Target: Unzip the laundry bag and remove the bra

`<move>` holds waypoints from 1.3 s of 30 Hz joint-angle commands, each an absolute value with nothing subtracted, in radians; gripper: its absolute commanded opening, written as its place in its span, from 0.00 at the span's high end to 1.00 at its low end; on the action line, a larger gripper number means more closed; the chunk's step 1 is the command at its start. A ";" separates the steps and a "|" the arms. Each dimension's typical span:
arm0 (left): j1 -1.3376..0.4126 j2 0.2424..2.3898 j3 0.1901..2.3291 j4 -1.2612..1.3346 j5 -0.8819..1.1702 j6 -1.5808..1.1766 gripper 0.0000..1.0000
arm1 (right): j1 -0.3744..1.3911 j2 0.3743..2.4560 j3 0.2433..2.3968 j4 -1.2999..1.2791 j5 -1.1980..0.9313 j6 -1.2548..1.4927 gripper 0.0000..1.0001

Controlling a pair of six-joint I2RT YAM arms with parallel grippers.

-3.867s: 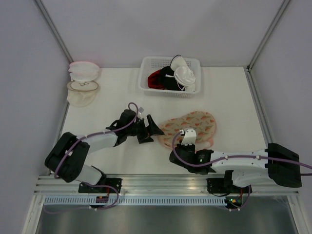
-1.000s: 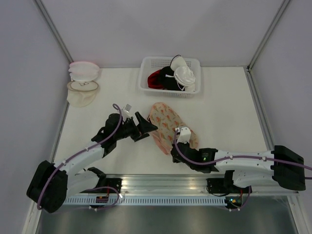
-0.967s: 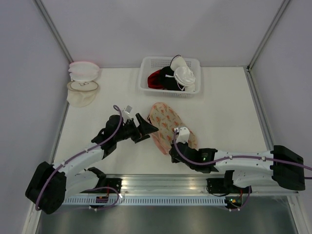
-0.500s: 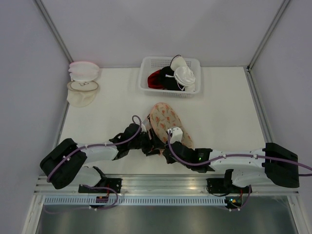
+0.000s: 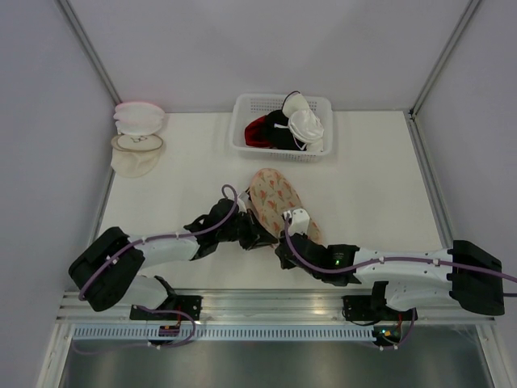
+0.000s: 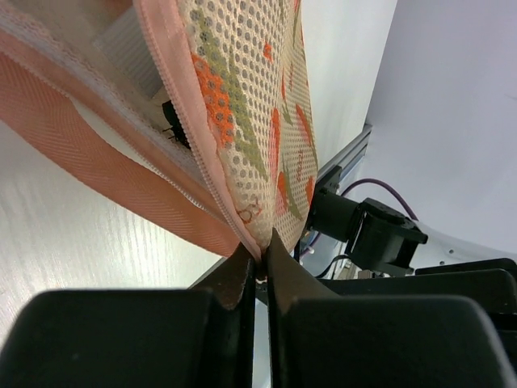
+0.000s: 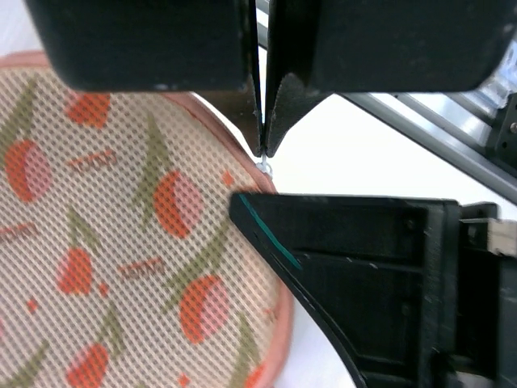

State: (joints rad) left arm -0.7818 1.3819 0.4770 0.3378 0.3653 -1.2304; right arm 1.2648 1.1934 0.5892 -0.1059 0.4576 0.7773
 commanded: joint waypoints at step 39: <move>-0.635 1.333 0.427 0.372 0.451 -1.141 0.09 | 1.255 1.266 0.600 -0.035 0.454 0.756 1.00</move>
State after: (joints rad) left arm -0.6029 1.3746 0.4664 0.2485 0.5220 -1.0313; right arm 1.2537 1.2533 0.5659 -0.1425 0.5129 0.8124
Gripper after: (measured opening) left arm 0.904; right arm 0.007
